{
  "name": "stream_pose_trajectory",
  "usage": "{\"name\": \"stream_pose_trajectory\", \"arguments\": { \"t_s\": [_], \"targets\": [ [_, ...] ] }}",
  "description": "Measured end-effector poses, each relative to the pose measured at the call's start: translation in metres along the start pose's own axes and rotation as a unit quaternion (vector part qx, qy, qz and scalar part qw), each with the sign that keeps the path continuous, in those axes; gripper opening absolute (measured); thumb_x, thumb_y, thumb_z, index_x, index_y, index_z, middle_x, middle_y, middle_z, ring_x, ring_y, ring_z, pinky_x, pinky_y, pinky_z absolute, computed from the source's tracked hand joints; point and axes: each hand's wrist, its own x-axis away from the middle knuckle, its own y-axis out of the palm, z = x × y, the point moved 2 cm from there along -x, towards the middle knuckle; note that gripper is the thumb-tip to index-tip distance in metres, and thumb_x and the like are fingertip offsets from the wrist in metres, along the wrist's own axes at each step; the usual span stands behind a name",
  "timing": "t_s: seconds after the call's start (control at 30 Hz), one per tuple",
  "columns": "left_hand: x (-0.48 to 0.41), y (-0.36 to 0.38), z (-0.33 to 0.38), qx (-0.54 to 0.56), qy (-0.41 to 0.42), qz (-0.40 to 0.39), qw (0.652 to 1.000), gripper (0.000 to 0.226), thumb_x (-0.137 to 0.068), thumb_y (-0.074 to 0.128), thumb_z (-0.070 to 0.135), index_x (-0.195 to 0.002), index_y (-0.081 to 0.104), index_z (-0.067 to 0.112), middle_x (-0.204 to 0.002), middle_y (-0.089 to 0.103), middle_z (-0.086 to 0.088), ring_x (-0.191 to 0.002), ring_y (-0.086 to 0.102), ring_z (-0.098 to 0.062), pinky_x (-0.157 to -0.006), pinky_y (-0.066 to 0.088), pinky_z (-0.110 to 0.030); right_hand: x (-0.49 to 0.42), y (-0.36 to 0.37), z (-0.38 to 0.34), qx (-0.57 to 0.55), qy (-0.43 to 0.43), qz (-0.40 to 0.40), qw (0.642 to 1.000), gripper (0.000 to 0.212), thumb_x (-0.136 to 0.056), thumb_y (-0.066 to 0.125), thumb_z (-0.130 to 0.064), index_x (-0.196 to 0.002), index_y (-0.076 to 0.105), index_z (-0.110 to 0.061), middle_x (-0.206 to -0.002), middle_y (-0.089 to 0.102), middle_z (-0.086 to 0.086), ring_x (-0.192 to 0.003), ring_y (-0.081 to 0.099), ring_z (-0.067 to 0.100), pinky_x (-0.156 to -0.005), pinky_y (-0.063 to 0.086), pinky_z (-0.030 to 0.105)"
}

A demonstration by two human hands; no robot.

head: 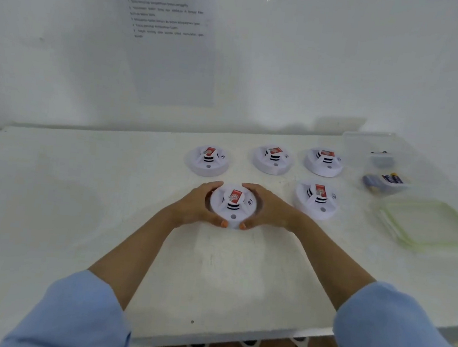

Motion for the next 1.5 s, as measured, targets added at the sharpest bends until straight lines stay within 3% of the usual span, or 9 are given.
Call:
{"name": "stream_pose_trajectory", "arguments": {
  "t_s": [0.2,0.43,0.6,0.77,0.83,0.93,1.13,1.37,1.5],
  "targets": [
    [0.002,0.001,0.005,-0.002,0.031,0.012,0.999,0.066,-0.061,0.085,0.005,-0.112,0.049,0.027,-0.105,0.058,0.015,-0.097,0.055,-0.003,-0.076,0.046,-0.008,0.002,0.000,-0.003,-0.018,-0.012,-0.003,1.000,0.091,-0.059,0.086,-0.016,-0.134,0.036,-0.016,-0.129,0.049,-0.001,-0.117,0.048,0.015,-0.102,0.041,0.033],
    [-0.011,-0.005,0.037,0.029,0.053,0.012,0.998,0.102,-0.040,0.086,0.031,-0.131,0.042,0.021,-0.120,0.054,0.010,-0.110,0.052,-0.007,-0.090,0.047,-0.022,0.021,-0.031,-0.009,-0.144,-0.033,0.030,0.989,0.095,-0.055,0.084,-0.012,-0.136,0.035,-0.018,-0.129,0.052,-0.001,-0.120,0.049,0.014,-0.102,0.044,0.034],
    [-0.038,0.010,0.096,0.034,0.115,0.005,0.993,0.071,-0.063,0.083,0.003,-0.117,0.047,0.033,-0.111,0.055,0.020,-0.100,0.056,0.010,-0.075,0.047,-0.007,0.042,-0.088,-0.008,-0.217,-0.072,0.043,0.973,0.086,-0.054,0.076,-0.003,-0.127,0.037,-0.027,-0.126,0.053,0.000,-0.117,0.054,0.019,-0.093,0.051,0.036],
    [-0.077,0.045,0.154,0.033,0.144,-0.022,0.989,0.105,-0.067,0.081,0.006,-0.147,0.015,0.024,-0.125,0.042,0.005,-0.116,0.046,-0.014,-0.083,0.047,-0.016,0.061,-0.149,0.014,-0.275,-0.104,0.086,0.952,0.090,-0.046,0.079,-0.013,-0.126,0.041,-0.028,-0.125,0.053,0.007,-0.115,0.056,0.028,-0.089,0.051,0.045],
    [-0.095,0.067,0.177,0.037,0.163,-0.033,0.985,0.113,-0.067,0.079,0.003,-0.147,0.005,0.030,-0.125,0.041,0.004,-0.116,0.046,-0.013,-0.081,0.050,-0.013,0.068,-0.172,0.026,-0.287,-0.117,0.100,0.945,0.092,-0.047,0.080,-0.012,-0.129,0.040,-0.025,-0.128,0.052,0.008,-0.117,0.055,0.027,-0.090,0.051,0.042],
    [-0.123,0.105,0.206,0.072,0.181,-0.057,0.979,0.120,-0.068,0.077,-0.003,-0.146,-0.005,0.036,-0.134,0.039,0.002,-0.121,0.047,-0.016,-0.094,0.050,-0.031,0.077,-0.208,0.047,-0.250,-0.113,0.133,0.952,0.089,-0.055,0.080,-0.013,-0.131,0.038,-0.029,-0.129,0.051,0.000,-0.117,0.053,0.019,-0.092,0.051,0.030],
    [-0.177,0.159,0.233,0.200,0.203,-0.015,0.958,0.102,-0.052,0.081,0.007,-0.133,0.027,0.038,-0.128,0.044,0.003,-0.111,0.052,-0.010,-0.075,0.053,-0.020,0.090,-0.273,0.102,-0.330,-0.059,0.151,0.930,0.061,-0.086,0.059,-0.033,-0.141,0.033,-0.022,-0.120,0.050,0.001,-0.109,0.053,0.017,-0.093,0.047,0.029],
    [-0.214,0.189,0.238,0.219,0.177,-0.045,0.958,0.118,-0.051,0.092,0.021,-0.145,0.021,0.020,-0.139,0.045,-0.015,-0.126,0.045,-0.036,-0.099,0.041,-0.059,0.080,-0.291,0.141,-0.434,-0.018,0.071,0.898,0.052,-0.075,0.062,-0.032,-0.121,0.054,-0.010,-0.110,0.065,0.011,-0.093,0.065,0.027,-0.082,0.056,0.038],
    [-0.225,0.189,0.241,0.182,0.199,0.007,0.963,0.111,-0.048,0.087,0.007,-0.133,0.026,0.045,-0.141,0.038,0.005,-0.128,0.042,-0.019,-0.095,0.049,-0.039,0.078,-0.310,0.152,-0.419,-0.025,0.137,0.897,0.040,-0.081,0.064,-0.020,-0.117,0.051,-0.012,-0.103,0.066,0.011,-0.086,0.067,0.026,-0.069,0.060,0.035]
  ]
}}
